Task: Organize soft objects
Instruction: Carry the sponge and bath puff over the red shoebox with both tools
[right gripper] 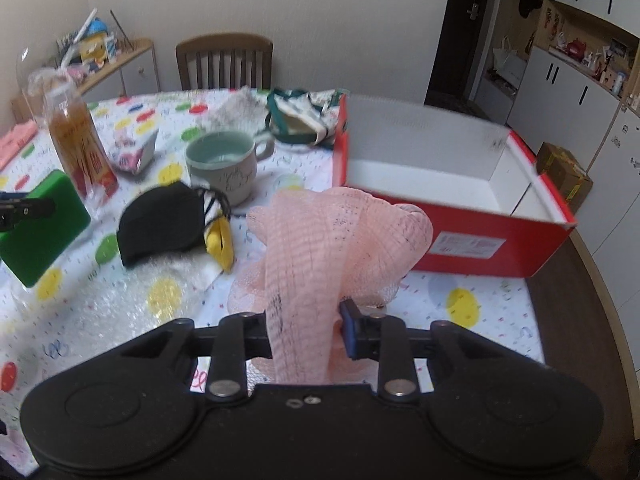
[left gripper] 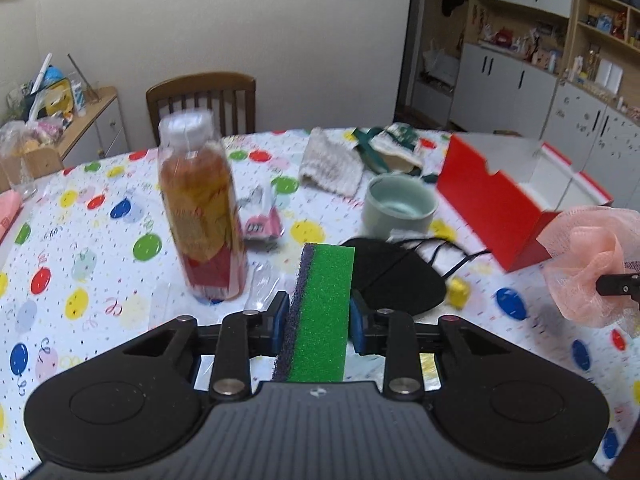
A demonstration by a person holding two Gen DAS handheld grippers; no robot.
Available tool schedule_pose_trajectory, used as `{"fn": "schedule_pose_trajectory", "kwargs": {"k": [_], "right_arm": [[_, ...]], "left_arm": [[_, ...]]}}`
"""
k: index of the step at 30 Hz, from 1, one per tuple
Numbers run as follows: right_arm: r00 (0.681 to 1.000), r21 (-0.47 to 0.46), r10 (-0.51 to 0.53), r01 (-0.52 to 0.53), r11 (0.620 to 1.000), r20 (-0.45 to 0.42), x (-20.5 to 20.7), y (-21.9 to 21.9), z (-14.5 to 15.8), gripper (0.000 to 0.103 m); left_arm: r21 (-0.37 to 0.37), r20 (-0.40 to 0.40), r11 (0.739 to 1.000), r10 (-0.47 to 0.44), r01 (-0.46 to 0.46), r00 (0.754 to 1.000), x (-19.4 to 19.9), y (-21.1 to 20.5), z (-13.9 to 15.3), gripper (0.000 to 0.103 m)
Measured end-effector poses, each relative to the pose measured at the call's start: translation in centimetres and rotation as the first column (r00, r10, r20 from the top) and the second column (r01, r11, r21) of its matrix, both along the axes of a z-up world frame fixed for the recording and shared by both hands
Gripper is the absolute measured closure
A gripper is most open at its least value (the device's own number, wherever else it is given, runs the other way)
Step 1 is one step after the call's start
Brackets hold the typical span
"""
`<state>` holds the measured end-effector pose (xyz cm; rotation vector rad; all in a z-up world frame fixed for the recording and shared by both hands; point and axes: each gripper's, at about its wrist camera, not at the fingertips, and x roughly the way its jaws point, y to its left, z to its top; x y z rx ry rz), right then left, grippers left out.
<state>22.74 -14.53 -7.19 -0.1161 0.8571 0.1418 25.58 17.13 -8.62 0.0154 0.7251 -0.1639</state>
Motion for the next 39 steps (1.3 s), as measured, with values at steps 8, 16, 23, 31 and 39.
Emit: {"fn": "schedule_pose_trajectory", "kwargs": {"k": [8, 16, 23, 31, 39], "right_arm": [[0.998, 0.027, 0.007, -0.008, 1.000, 0.055, 0.0, -1.6, 4.4, 0.074], [0.993, 0.023, 0.045, -0.048, 0.999, 0.112, 1.8, -3.9, 7.8, 0.073], [0.988, 0.025, 0.075, -0.079, 0.997, 0.138, 4.3, -7.4, 9.3, 0.073], [0.986, 0.018, 0.112, -0.115, 0.993, 0.122, 7.6, -11.8, 8.5, 0.073], [0.985, 0.015, 0.139, -0.141, 0.990, 0.100, 10.5, -15.7, 7.1, 0.073]], "left_arm": [[-0.066, 0.039, 0.997, -0.036, 0.038, 0.999, 0.0, -1.6, 4.6, 0.073], [-0.055, 0.092, 0.997, -0.051, 0.056, 0.994, 1.1, -5.1, 8.3, 0.073], [-0.049, 0.105, 0.997, -0.051, 0.056, 0.993, 3.2, -10.2, 9.7, 0.073], [-0.019, 0.112, 0.996, -0.088, 0.090, 0.990, 7.1, -18.2, 9.5, 0.073], [-0.004, 0.093, 0.990, -0.140, 0.141, 0.986, 11.4, -25.9, 8.4, 0.073]]}}
